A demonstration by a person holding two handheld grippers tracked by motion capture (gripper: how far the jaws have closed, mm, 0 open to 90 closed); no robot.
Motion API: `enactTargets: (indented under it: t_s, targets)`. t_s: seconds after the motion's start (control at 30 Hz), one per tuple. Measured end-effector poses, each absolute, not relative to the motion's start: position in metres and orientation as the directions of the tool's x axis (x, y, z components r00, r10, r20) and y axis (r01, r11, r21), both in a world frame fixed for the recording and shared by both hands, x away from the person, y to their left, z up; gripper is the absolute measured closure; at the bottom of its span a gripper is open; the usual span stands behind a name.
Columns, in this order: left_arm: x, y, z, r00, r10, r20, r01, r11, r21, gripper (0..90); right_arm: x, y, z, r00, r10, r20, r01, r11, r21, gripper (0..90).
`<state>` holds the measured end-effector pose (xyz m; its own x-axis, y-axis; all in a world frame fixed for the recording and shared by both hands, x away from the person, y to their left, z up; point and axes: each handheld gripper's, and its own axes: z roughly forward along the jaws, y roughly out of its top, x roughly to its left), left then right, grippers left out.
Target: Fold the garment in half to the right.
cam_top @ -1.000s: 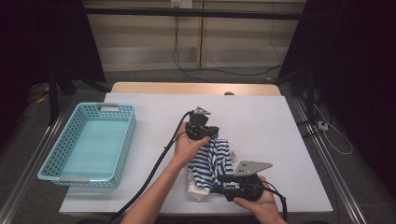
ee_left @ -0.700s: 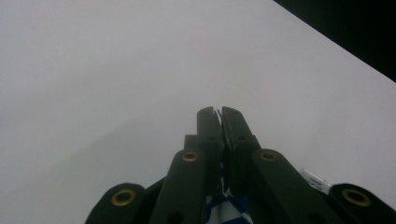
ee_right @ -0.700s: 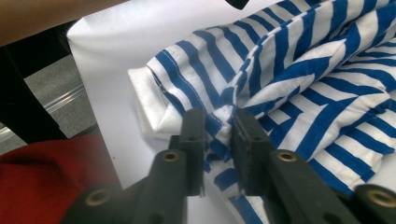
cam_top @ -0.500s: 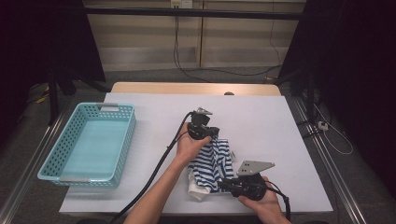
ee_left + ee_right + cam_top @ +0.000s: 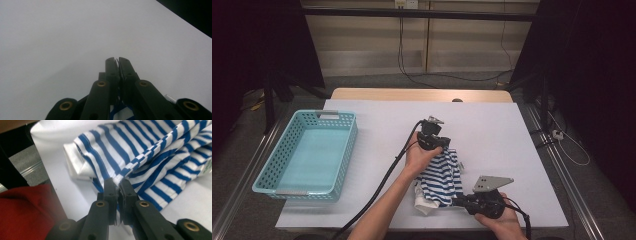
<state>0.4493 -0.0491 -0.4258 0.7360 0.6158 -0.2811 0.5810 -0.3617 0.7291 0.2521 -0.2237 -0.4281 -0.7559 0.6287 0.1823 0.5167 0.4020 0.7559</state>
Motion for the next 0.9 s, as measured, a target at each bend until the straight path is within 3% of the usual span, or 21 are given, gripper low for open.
enactTargets:
  t_s: [0.9]
  targets:
    - [0.451,-0.07,-0.443,0.758,0.587,-0.282,0.578,-0.405,0.708,85.8,0.25,-0.232,-0.441,-0.74,0.646,0.185,0.568,0.455,0.686,85.6]
